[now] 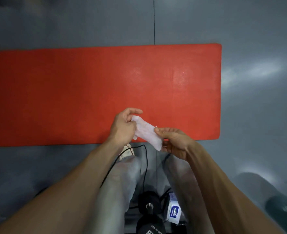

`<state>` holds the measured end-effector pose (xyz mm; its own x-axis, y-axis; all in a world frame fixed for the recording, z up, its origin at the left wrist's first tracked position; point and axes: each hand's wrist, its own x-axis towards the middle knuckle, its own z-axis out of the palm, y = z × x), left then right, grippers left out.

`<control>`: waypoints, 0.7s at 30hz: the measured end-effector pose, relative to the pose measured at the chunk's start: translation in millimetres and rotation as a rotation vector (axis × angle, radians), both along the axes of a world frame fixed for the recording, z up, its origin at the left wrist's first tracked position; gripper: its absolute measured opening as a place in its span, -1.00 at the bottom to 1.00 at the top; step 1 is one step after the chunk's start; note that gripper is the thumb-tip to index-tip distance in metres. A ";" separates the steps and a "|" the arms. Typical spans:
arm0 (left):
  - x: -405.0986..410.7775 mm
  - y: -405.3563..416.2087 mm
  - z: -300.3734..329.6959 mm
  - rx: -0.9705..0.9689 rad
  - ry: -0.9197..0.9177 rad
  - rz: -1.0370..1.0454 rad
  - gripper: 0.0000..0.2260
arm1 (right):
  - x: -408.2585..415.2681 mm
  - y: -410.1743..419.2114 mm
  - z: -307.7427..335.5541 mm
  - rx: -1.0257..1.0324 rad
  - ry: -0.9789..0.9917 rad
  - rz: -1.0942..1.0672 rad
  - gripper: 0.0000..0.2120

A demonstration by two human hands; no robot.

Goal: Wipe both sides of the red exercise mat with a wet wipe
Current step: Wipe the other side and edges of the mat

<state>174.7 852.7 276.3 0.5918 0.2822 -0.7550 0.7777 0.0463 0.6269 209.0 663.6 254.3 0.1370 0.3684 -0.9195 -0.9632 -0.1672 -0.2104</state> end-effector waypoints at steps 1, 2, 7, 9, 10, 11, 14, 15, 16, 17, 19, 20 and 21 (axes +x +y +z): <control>2.1 2.2 -7.9 0.011 -0.012 0.012 -0.50 | 4.2 2.5 -11.1 -0.005 -0.010 -0.005 -0.88; 1.8 2.4 -13.0 0.013 -0.018 0.016 -0.50 | 6.1 2.8 -17.9 -0.014 -0.020 -0.015 -0.89; -3.6 -1.7 -33.2 0.040 -0.002 0.042 -0.52 | 12.7 -11.4 -39.4 -0.035 -0.023 -0.097 -0.88; 1.9 -1.6 -37.9 0.028 -0.005 0.039 -0.51 | 18.1 -17.3 -40.9 -0.011 -0.026 -0.152 -0.92; 4.9 -0.1 -42.8 0.042 -0.006 0.042 -0.50 | 22.6 -17.6 -43.0 0.006 -0.027 -0.170 -0.92; 10.2 0.7 -46.8 0.052 -0.009 0.043 -0.50 | 26.1 -18.0 -46.9 0.032 -0.039 -0.188 -0.88; 31.9 3.9 -61.6 0.068 -0.039 0.035 -0.51 | 45.1 -13.8 -62.8 0.109 -0.033 -0.298 -0.78; 37.1 4.8 -69.1 0.079 -0.054 0.028 -0.50 | 51.0 -12.8 -69.8 0.124 -0.039 -0.325 -0.79; 41.9 6.3 -77.2 0.089 -0.063 0.027 -0.50 | 55.8 -12.9 -77.4 0.139 -0.057 -0.333 -0.83; 47.7 7.6 -85.4 0.097 -0.070 0.034 -0.50 | 62.0 -13.3 -84.0 0.159 -0.076 -0.333 -0.87; 56.9 9.3 -107.7 0.116 -0.084 0.042 -0.50 | 74.1 -16.5 -98.5 0.170 -0.123 -0.318 -0.91; 61.2 9.0 -120.9 0.130 -0.092 0.026 -0.50 | 80.7 -19.0 -107.7 0.159 -0.154 -0.296 -0.90; 64.6 7.6 -132.2 0.142 -0.094 0.007 -0.50 | 86.4 -22.6 -116.7 0.149 -0.184 -0.262 -0.88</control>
